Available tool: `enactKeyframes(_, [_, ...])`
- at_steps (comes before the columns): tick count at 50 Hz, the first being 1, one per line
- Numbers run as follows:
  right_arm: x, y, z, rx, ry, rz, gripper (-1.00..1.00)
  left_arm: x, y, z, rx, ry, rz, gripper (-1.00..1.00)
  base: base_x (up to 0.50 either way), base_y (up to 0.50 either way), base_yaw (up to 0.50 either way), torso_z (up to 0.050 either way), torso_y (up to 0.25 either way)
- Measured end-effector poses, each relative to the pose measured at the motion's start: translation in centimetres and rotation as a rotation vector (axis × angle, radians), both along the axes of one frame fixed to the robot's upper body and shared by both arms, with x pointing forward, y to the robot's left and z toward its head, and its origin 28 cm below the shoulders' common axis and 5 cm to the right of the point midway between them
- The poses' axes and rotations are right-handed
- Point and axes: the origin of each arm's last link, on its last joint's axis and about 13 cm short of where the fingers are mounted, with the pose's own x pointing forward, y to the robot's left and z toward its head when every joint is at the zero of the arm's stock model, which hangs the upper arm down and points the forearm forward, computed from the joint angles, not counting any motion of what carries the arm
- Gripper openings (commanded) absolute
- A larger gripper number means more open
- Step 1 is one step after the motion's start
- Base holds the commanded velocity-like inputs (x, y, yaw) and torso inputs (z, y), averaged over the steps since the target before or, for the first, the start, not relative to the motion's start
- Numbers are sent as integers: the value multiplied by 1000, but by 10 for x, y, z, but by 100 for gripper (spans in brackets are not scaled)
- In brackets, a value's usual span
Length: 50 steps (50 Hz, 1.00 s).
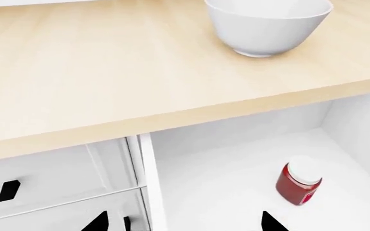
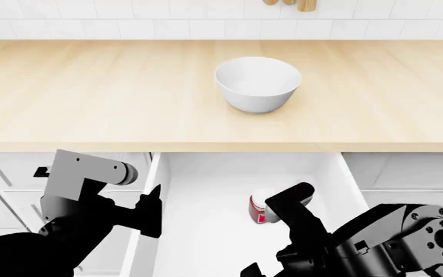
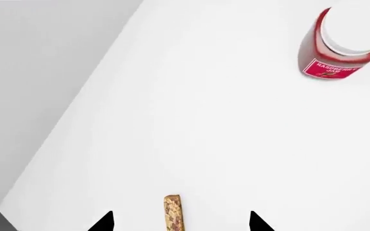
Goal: Place the bar in the bowl and close the drawer.
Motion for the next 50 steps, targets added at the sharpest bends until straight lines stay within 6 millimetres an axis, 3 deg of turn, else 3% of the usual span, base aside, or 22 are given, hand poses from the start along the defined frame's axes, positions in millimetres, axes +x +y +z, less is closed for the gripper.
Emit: enactKeyframes(50, [-24,25,-45,-138,82,-61,100,-1,6,-5,-18,7,5,100,0,0,0,0,0])
